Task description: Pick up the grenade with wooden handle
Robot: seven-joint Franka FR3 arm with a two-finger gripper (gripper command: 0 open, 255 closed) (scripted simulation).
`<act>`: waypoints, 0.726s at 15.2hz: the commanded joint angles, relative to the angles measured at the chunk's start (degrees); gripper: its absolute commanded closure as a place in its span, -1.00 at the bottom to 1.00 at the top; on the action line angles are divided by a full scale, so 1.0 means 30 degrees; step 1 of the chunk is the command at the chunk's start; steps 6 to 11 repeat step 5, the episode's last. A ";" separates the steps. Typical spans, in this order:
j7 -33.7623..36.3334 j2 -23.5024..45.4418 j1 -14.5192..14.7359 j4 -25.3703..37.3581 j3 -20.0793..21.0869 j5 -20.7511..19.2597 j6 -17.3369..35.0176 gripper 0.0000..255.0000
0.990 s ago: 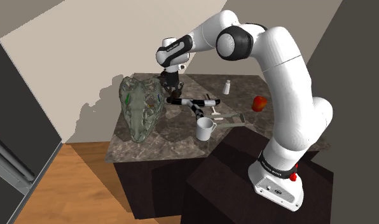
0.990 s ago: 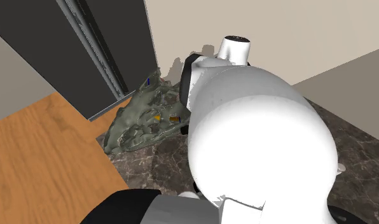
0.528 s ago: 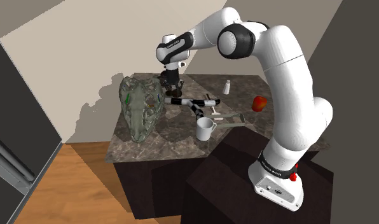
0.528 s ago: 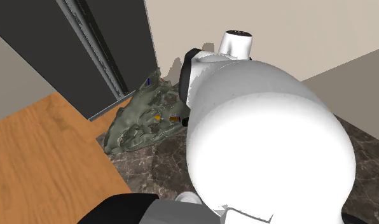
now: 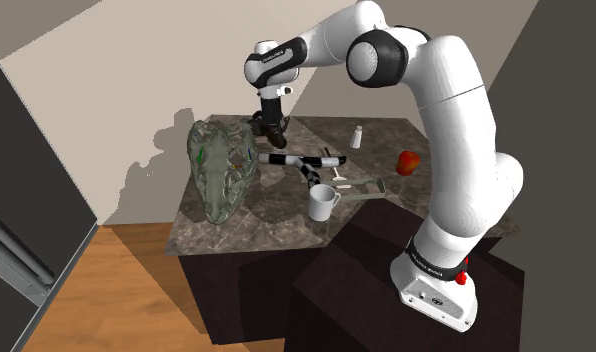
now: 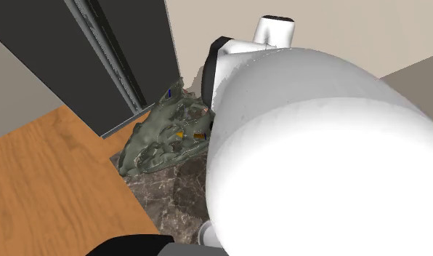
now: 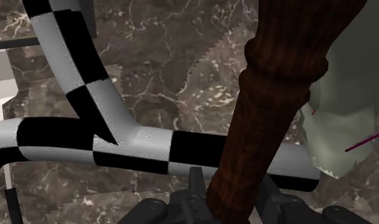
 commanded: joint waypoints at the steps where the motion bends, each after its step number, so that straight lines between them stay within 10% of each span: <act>1: -0.0014 -0.0312 -0.0016 0.0026 -0.0005 -0.0002 -0.0334 1.00; 11: -0.0007 -0.0534 -0.0017 0.0221 -0.0006 -0.0004 -0.0752 1.00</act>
